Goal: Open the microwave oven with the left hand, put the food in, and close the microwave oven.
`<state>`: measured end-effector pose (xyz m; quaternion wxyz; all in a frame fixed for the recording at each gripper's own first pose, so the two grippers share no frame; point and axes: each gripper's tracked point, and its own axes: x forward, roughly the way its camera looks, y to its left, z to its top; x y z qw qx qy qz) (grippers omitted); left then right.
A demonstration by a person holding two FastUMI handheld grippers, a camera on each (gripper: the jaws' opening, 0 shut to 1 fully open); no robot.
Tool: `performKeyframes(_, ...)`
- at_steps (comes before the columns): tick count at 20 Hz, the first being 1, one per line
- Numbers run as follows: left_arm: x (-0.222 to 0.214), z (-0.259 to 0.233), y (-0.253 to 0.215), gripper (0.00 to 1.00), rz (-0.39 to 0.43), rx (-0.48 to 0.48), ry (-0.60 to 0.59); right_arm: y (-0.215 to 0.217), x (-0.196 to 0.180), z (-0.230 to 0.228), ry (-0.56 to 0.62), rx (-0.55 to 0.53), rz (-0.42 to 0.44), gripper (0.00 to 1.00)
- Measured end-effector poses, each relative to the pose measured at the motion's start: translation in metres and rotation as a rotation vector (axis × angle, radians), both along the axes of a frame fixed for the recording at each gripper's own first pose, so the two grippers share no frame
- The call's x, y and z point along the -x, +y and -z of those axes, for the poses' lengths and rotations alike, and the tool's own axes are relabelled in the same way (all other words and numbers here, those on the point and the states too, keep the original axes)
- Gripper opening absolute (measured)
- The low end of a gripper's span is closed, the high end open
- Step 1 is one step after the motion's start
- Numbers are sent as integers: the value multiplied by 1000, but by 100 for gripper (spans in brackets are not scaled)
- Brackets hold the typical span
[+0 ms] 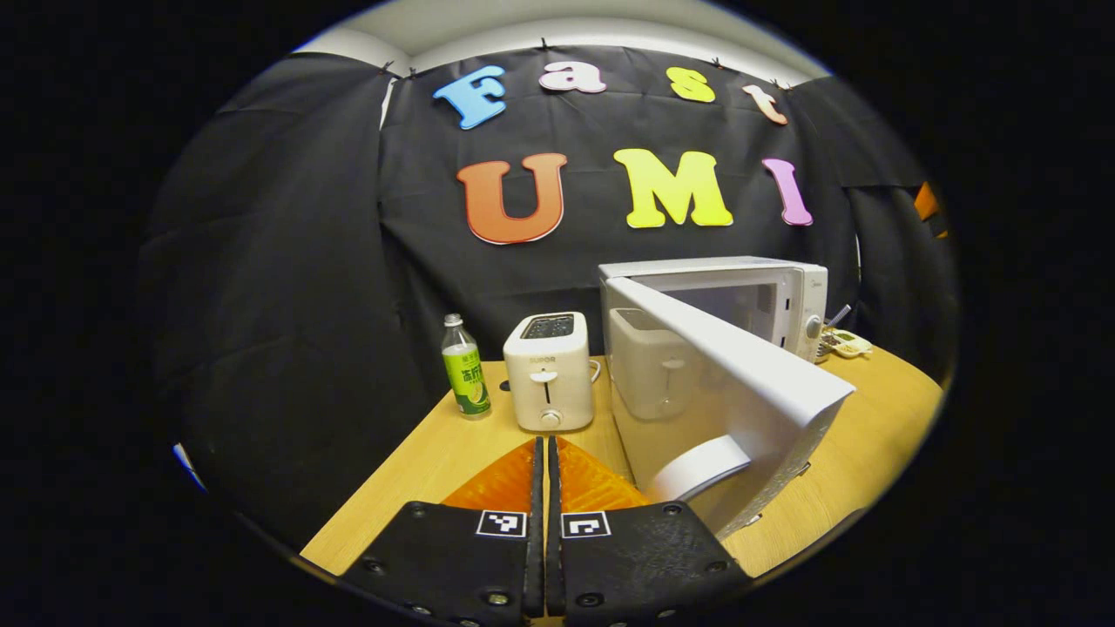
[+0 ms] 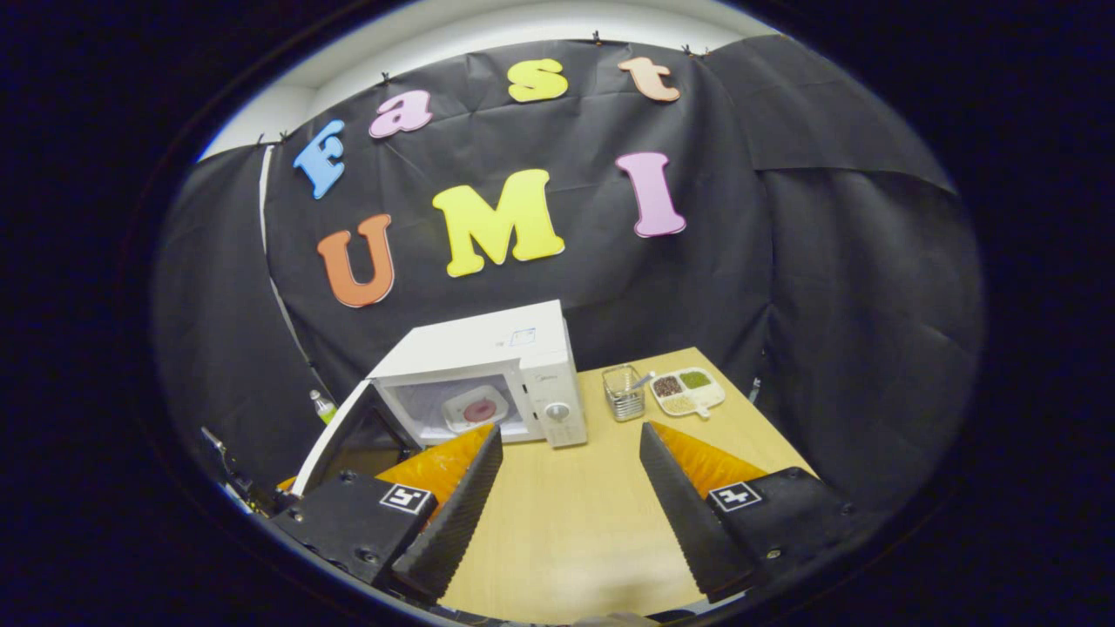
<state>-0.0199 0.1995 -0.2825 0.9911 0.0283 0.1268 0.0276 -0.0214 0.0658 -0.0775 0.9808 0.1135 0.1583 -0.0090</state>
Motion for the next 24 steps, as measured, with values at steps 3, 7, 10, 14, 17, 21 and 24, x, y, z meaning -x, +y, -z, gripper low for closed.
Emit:
performKeyframes(3, 2, 2, -17, 0, 13, 11, 5, -18, 7, 0, 14, 14, 18, 100)
performKeyframes(7, 0, -3, -63, 0, 72, 34, -8, -40, 12, -3, 8, -6, 49, 100)
performKeyframes(10, -7, -8, -104, 0, 138, 17, -19, -48, 13, 1, 21, 2, 49, 100)
performKeyframes(14, -24, -19, -171, 0, 246, 25, -45, -61, 12, -2, 21, 24, 50, 100)
performKeyframes(17, -42, -21, -217, 0, 304, 51, -59, -79, 8, -2, 25, 13, 82, 100)
performKeyframes(21, -71, -23, -263, 0, 356, 67, -67, -100, 2, 2, 42, 6, 113, 100)
performKeyframes(24, -101, -28, -287, 0, 397, 14, -95, -113, -4, 3, 49, 3, 131, 100)
